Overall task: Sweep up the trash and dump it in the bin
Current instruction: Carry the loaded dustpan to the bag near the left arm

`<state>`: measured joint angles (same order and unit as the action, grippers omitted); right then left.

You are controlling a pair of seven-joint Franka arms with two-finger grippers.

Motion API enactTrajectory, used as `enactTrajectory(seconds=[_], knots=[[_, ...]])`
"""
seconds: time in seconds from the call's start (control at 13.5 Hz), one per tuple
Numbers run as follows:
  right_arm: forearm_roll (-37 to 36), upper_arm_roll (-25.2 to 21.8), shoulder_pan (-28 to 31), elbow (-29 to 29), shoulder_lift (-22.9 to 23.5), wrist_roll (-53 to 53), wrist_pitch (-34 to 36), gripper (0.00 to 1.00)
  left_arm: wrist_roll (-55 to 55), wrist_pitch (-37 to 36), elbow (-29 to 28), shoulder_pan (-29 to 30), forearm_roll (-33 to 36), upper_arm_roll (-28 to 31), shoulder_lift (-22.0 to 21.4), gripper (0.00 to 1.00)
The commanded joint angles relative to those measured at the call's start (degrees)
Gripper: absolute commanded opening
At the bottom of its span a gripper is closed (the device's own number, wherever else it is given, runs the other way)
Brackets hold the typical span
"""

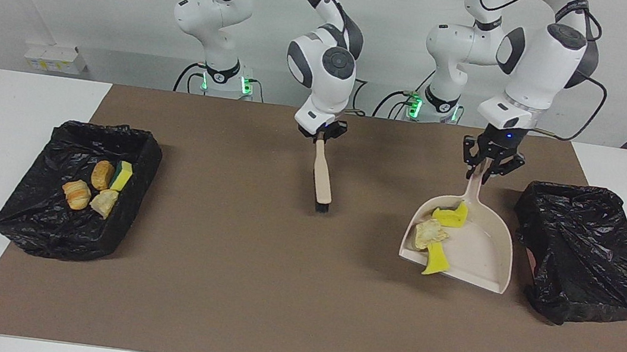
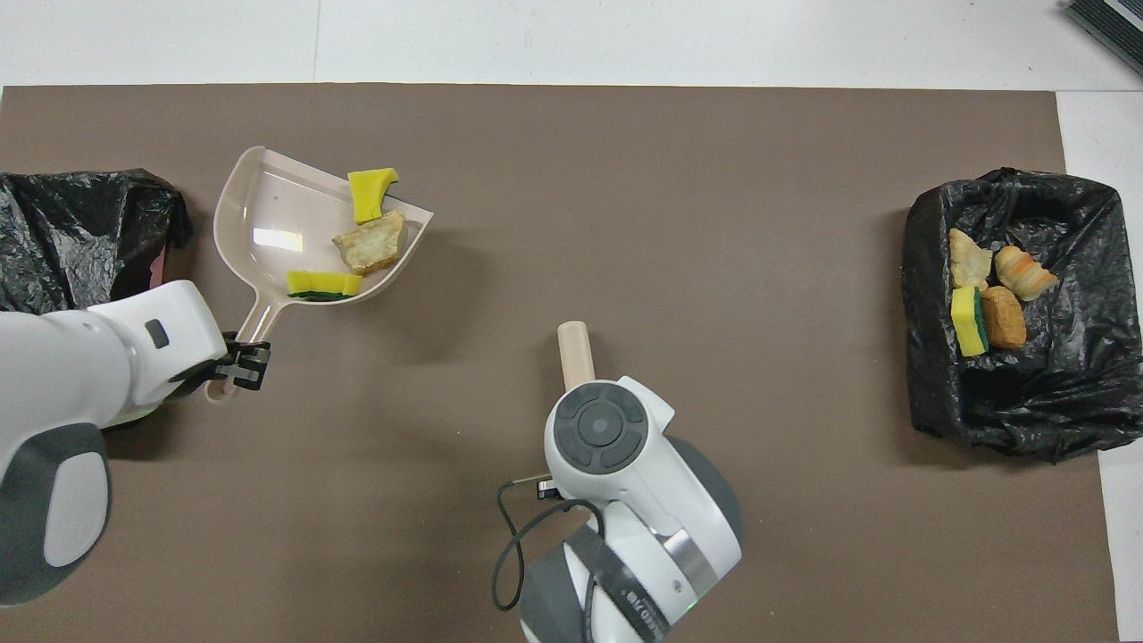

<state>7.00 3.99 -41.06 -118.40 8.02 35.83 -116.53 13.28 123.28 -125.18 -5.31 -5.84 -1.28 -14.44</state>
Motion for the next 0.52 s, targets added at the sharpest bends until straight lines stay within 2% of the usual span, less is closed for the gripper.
enactTrajectory(seconds=[0.0,0.22,0.3,0.37,0.44], knots=[[0.8,0.1,-2.5,-3.0,-1.3,6.4,-3.4,0.0,3.4,-9.9,7.3,2.8,-4.0,3.8,-0.2,0.0],[2.6,0.4,-5.4,-3.8,-0.1,11.6,-7.6,0.0,10.0,-13.5,11.2,9.8,-4.3,5.2,0.6,0.0],[2.7,0.4,-5.3,-3.8,-0.1,11.2,-6.8,0.0,11.7,-13.5,12.0,12.2,-4.3,5.3,1.1,0.0],[2.6,0.4,-5.3,-3.5,-0.1,11.2,-5.8,0.09,15.1,-13.0,12.8,15.1,-4.3,5.4,1.5,0.0],[2.6,0.3,-5.1,-3.1,0.1,11.0,-4.9,0.89,19.5,-12.8,14.4,18.8,-4.4,5.5,2.7,0.0]])
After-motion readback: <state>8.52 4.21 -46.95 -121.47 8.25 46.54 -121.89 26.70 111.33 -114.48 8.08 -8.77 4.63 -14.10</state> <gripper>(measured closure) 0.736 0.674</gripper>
